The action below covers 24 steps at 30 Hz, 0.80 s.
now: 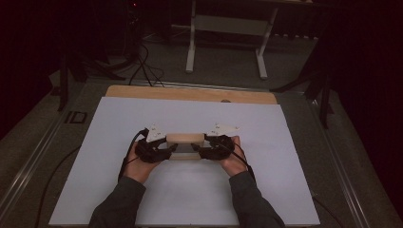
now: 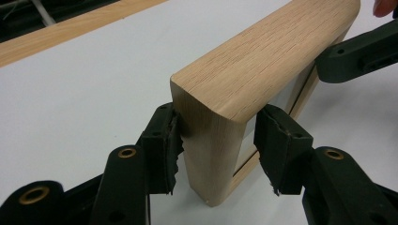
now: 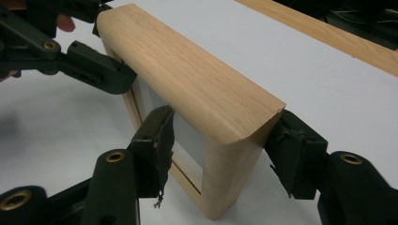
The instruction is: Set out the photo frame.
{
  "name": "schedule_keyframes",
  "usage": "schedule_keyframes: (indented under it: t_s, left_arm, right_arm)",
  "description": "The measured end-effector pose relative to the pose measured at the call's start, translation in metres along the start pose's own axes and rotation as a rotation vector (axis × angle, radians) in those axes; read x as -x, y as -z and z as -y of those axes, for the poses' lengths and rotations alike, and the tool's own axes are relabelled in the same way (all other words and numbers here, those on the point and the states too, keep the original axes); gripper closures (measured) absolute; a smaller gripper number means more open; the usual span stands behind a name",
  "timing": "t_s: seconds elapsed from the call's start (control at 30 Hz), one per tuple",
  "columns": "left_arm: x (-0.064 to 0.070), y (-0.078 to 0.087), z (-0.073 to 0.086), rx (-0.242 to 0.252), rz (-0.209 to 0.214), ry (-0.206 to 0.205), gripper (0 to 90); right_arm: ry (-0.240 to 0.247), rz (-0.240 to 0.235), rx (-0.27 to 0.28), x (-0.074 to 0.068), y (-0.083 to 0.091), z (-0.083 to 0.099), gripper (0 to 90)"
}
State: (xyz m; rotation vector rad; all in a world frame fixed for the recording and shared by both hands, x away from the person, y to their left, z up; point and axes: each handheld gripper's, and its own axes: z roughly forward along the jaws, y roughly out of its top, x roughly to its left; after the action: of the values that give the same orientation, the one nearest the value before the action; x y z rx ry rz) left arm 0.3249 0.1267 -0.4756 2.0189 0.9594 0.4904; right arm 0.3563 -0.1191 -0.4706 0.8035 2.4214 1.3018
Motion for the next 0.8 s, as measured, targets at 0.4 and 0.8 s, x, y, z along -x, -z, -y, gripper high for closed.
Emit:
schedule_keyframes:
  t_s: [0.4,0.8]
  left_arm:
    - [0.001,-0.007,-0.007,0.011,0.001,-0.012,51.1]
    - [-0.005,-0.011,-0.006,0.004,0.032,0.023,50.9]
  right_arm:
    - [-0.024,0.014,0.004,0.01,0.003,0.003,45.1]
    - [-0.035,0.019,0.006,0.013,0.0,0.004,47.5]
